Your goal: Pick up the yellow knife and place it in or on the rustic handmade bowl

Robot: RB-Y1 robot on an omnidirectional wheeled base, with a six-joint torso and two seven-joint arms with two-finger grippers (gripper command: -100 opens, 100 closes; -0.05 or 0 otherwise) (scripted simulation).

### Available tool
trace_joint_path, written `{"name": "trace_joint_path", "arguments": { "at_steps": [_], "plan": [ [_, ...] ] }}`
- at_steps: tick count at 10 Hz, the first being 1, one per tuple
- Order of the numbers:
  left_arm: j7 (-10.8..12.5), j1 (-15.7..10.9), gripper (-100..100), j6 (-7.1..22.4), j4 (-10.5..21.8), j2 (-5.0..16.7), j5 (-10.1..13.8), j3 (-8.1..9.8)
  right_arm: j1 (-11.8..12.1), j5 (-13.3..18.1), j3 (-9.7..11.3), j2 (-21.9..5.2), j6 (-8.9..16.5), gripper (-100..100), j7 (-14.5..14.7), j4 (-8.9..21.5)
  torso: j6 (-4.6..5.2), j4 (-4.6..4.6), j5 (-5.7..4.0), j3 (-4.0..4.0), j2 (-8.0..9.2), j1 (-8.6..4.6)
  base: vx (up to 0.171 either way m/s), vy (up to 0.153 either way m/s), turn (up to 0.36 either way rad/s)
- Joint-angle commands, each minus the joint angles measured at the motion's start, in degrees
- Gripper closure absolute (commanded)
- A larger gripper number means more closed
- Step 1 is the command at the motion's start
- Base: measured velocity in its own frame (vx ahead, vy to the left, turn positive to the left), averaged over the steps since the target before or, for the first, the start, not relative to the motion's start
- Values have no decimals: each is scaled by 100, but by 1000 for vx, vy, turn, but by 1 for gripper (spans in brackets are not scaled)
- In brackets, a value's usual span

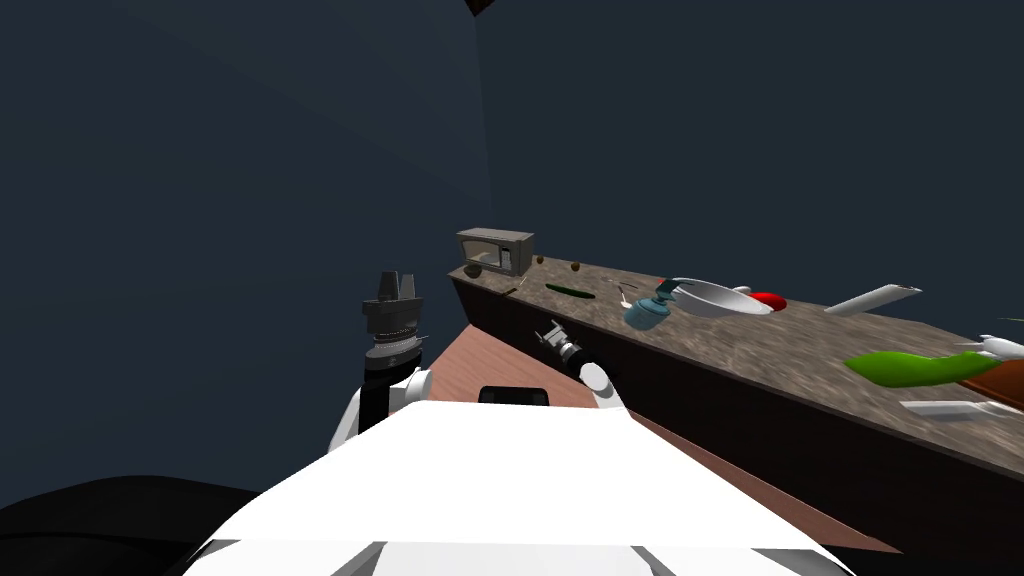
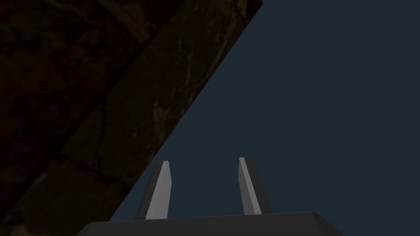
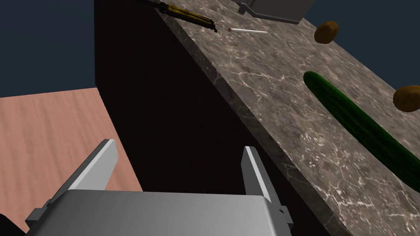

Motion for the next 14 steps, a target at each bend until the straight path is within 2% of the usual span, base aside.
{"name": "trace_joint_path", "arguments": {
  "at_steps": [1,2,3,4,5,6,7,8,9,10,11,12,13,14],
  "plan": [
    [0,0,0,0,0,0,0,0,-33,-286,-64,39,286,-100,-247,191,0,0,0,0,0,0,14,13,-71],
    [0,0,0,0,0,0,0,0,-33,-393,-64,39,333,-100,-247,191,1,-1,0,-3,-5,3,15,14,-37],
    [0,0,0,0,0,0,0,0,-81,-582,-132,55,565,-100,-446,400,0,-2,1,-4,-6,4,32,18,-47],
    [0,0,0,0,0,0,0,0,-81,-713,-132,55,586,-100,-446,400,0,-3,1,-7,-13,5,36,20,-36],
    [0,0,0,0,0,0,0,0,-125,-934,-212,67,816,-100,-653,612,0,-3,1,-8,-14,6,48,38,-42],
    [0,1,0,0,0,0,0,0,-125,-1025,-212,67,834,-100,-653,612,0,-4,2,-11,-19,13,46,43,-20],
    [0,0,0,0,0,0,0,0,-165,-1209,-306,75,1075,-100,-865,826,0,-4,3,-11,-18,15,78,53,-39],
    [0,1,0,0,0,0,0,0,-165,-1328,-306,75,1076,-100,-865,826,0,-6,4,-16,-29,18,64,42,-13],
    [0,1,0,0,0,0,0,0,-201,-1518,-409,79,1312,-100,-1083,1041,-1,-6,4,-16,-26,15,80,51,-8],
    [0,1,0,0,0,0,0,0,-201,-1623,-409,79,1312,-100,-1083,1041,-1,-7,4,-18,-32,18,69,46,-10],
    [0,1,0,0,0,0,0,0,-234,-1823,-521,79,1543,-100,-1303,1256,-1,-7,4,-17,-29,16,91,59,-3],
    [0,1,0,0,0,0,0,0,-234,-1909,-521,79,1543,-100,-1303,1256,-1,-7,4,-20,-35,20,91,51,-6],
    [0,1,0,0,0,0,0,0,-266,-2109,-640,75,1767,-100,-1524,1469,-1,-8,4,-21,-35,18,130,70,6],
    [0,1,0,0,0,0,0,0,-266,-2188,-640,75,1767,-100,-1524,1469,-1,-10,5,-27,-48,24,105,74,1]
  ]
}}
